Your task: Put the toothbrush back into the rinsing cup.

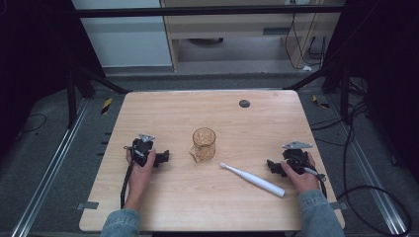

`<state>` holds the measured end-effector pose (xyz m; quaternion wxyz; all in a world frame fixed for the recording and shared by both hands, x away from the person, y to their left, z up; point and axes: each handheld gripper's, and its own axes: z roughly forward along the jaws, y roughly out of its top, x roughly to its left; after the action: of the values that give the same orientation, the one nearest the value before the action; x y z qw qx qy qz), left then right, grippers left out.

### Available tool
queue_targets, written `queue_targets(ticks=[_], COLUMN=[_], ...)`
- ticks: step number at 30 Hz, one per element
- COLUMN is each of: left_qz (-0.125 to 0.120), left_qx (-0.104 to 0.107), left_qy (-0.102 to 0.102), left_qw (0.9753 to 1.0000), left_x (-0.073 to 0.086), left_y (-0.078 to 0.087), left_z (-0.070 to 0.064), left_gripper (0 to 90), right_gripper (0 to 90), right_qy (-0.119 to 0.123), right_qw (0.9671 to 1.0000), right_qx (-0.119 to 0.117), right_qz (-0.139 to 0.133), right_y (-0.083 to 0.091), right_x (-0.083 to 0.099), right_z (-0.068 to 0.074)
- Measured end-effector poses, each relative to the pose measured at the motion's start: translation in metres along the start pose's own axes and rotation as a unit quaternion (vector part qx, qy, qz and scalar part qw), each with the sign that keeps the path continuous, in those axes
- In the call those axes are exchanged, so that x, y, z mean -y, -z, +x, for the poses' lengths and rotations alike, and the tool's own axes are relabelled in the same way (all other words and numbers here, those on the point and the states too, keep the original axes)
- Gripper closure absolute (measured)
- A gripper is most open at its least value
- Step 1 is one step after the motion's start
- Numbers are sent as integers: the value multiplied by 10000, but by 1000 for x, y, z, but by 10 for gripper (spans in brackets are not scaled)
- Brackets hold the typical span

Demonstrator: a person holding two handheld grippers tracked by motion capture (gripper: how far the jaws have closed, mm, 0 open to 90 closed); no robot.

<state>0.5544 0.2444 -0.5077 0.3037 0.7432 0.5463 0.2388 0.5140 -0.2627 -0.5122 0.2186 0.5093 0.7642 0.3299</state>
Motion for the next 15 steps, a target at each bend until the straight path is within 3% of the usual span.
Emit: queue_targets(ticks=[5,10,12,13,15], left_qz=[7,7,-1,1,15], left_qx=[5,4,23,32,37], left_qy=[0,-2,-19,-28,-37], left_qw=[10000,10000,10000,10000,10000], left_x=[0,0,0,0,0], left_y=[0,0,0,0,0], left_z=[0,0,1,1,1], left_gripper=[0,0,0,0,0], right_gripper=[21,87,108,113,115], right_qy=[9,154,355,386,389], right_qw=[10000,9999,9991,9985,9980], right_qx=[4,-36,36,32,-47], right_qz=[14,-40,-210,-397,-492], right_y=[1,7,21,33,48], right_x=[1,0,-3,-6,-7], right_z=[-1,4,9,11,13])
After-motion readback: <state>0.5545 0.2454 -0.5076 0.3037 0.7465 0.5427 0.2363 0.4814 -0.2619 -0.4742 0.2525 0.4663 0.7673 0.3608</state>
